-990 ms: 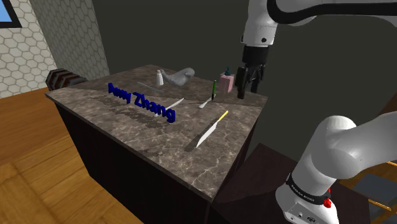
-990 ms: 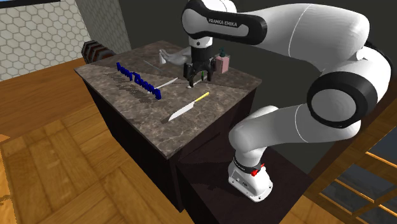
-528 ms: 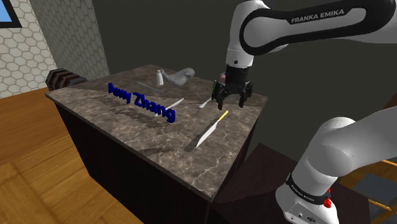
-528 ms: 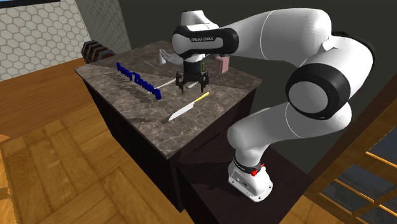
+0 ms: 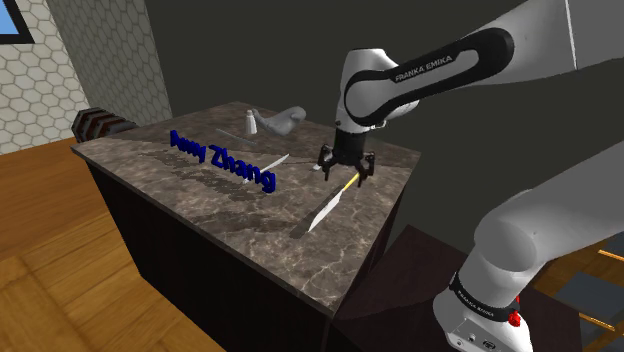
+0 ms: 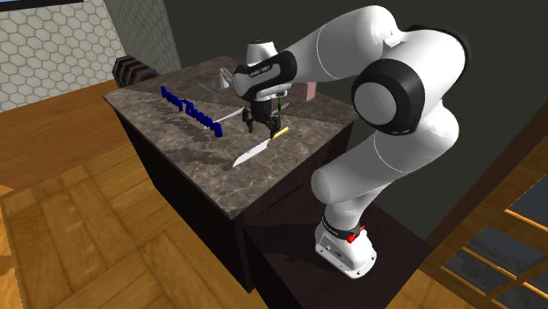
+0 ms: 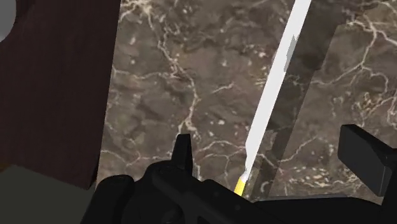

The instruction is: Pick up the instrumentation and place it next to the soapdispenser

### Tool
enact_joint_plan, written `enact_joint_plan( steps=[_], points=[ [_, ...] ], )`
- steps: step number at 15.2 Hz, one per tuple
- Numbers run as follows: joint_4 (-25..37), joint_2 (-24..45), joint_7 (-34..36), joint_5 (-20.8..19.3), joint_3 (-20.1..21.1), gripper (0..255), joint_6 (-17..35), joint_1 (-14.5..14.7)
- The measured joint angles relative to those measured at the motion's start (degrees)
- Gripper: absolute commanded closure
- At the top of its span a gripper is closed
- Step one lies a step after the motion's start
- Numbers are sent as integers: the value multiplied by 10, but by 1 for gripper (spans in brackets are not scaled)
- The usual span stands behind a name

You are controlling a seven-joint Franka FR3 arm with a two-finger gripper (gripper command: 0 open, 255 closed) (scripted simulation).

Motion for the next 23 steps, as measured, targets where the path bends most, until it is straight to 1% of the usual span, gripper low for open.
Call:
enact_joint_plan(
  steps=[2, 3, 5, 11, 13, 18, 19, 23],
  points=[
    [-12, 24, 74, -2, 18, 0, 41, -22],
    [-5, 47, 113, -8, 28, 0, 59, -37],
    [-12, 65, 149, -13, 35, 0, 86, -50],
    [-31, 109, 171, -22, 48, 0, 149, -58],
    [-34, 115, 171, -23, 48, 0, 159, -60],
    [-36, 117, 172, -24, 49, 0, 162, -60],
    [-36, 117, 172, -24, 49, 255, 162, -60],
    [-36, 117, 172, -24, 49, 255, 162, -60]
  ],
)
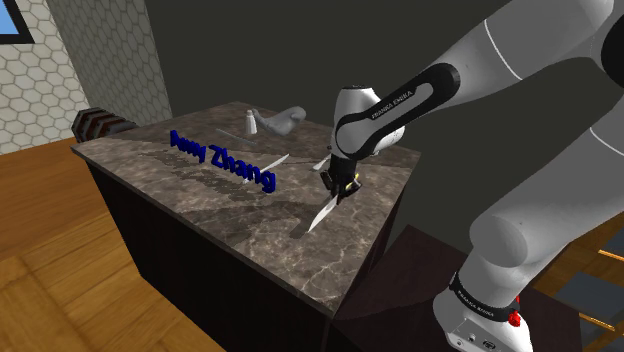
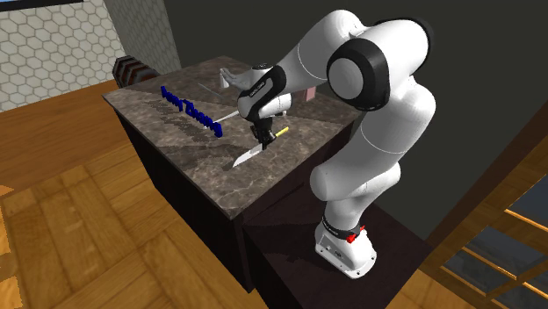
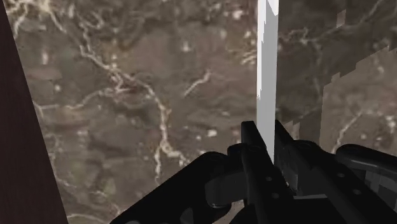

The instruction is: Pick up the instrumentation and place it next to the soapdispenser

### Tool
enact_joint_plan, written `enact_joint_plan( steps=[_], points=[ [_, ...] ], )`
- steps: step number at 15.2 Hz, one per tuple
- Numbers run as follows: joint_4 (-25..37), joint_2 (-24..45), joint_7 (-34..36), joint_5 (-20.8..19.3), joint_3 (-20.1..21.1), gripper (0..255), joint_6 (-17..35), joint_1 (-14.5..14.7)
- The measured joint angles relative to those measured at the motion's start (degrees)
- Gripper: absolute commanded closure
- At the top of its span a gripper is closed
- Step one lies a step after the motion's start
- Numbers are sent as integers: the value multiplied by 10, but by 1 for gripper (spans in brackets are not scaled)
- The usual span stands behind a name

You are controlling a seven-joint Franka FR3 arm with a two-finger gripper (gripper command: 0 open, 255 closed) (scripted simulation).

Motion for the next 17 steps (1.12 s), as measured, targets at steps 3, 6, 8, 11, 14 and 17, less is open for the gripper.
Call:
enact_joint_plan(
  steps=[3, 6, 8, 11, 14, 17],
  points=[
    [0, 0, 0, 0, 0, 255, 0, 0],
    [0, 0, 0, 0, 0, 255, 0, 0],
    [4, -8, -1, 2, -1, 255, -11, 1],
    [11, -25, -4, 6, -5, 255, -35, 3],
    [23, -40, -7, 8, -10, 255, -62, 4],
    [36, -58, -10, 10, -15, 255, -92, 5]
  ],
)
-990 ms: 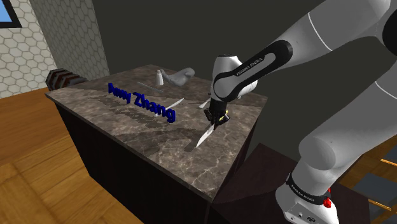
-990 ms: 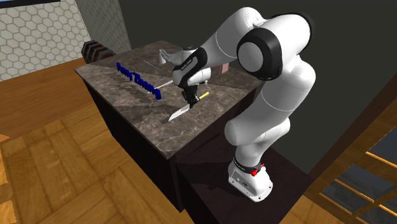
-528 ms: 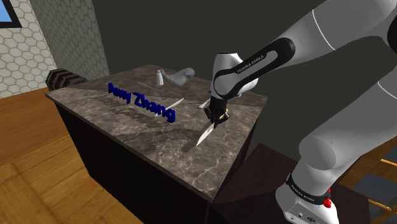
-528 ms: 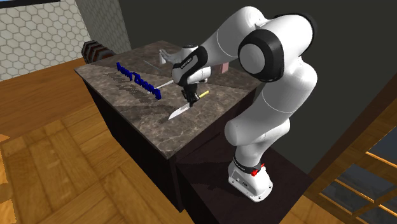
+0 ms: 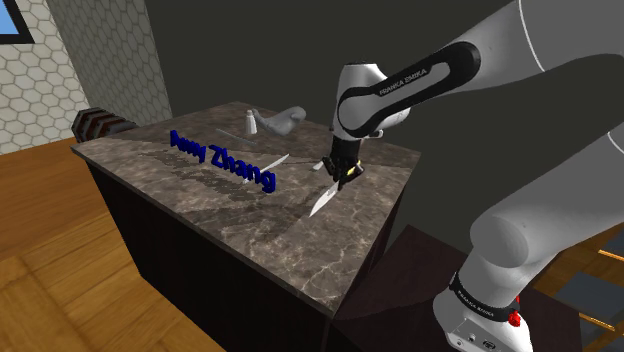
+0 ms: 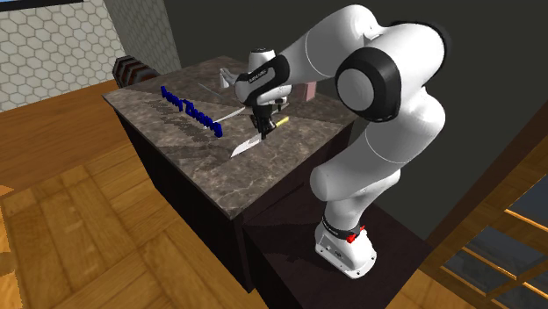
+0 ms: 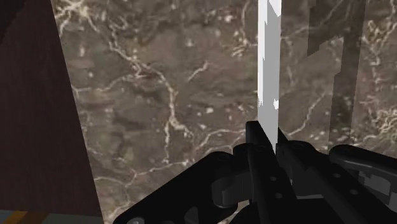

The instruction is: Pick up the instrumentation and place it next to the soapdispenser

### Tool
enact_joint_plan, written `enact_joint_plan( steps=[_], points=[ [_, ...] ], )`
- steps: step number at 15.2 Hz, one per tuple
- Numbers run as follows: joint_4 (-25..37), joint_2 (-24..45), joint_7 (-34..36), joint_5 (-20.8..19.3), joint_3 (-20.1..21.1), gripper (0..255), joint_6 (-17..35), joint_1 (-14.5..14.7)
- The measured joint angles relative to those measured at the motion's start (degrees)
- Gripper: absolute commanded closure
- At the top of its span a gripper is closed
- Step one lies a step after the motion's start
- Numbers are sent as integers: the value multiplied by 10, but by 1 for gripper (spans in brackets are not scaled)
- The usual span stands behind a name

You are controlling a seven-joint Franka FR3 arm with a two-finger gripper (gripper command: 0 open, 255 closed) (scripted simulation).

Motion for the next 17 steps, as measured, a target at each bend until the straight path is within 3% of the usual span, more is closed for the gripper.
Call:
enact_joint_plan(
  steps=[17],
  points=[
    [87, -58, -5, -2, -23, 255, -144, 0]
  ],
)
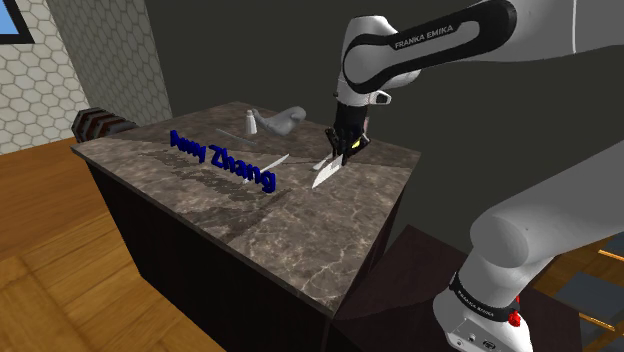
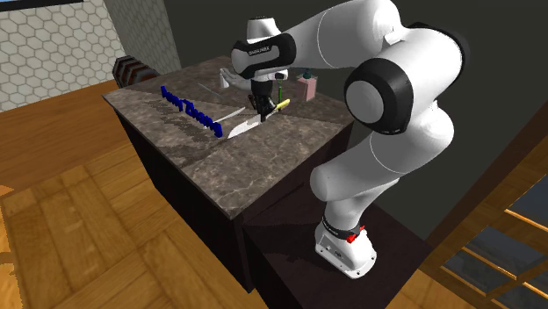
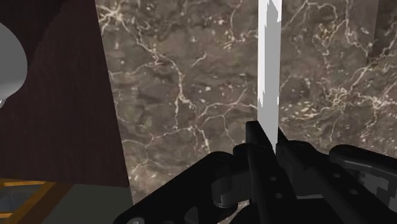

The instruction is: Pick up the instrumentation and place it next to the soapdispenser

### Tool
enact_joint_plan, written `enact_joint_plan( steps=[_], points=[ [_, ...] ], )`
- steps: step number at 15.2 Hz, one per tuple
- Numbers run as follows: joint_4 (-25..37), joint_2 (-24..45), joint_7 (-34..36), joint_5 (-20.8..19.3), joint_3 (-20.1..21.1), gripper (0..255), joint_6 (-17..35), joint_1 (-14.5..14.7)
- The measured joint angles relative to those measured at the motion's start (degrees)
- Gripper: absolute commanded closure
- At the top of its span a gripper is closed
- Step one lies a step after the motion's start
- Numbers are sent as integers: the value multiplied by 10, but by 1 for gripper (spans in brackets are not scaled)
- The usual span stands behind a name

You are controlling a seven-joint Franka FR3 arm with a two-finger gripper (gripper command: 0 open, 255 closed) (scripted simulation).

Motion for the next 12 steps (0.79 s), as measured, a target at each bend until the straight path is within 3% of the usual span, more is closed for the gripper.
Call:
enact_joint_plan(
  steps=[12],
  points=[
    [83, -12, 4, -7, -11, 255, -94, -3]
  ],
)
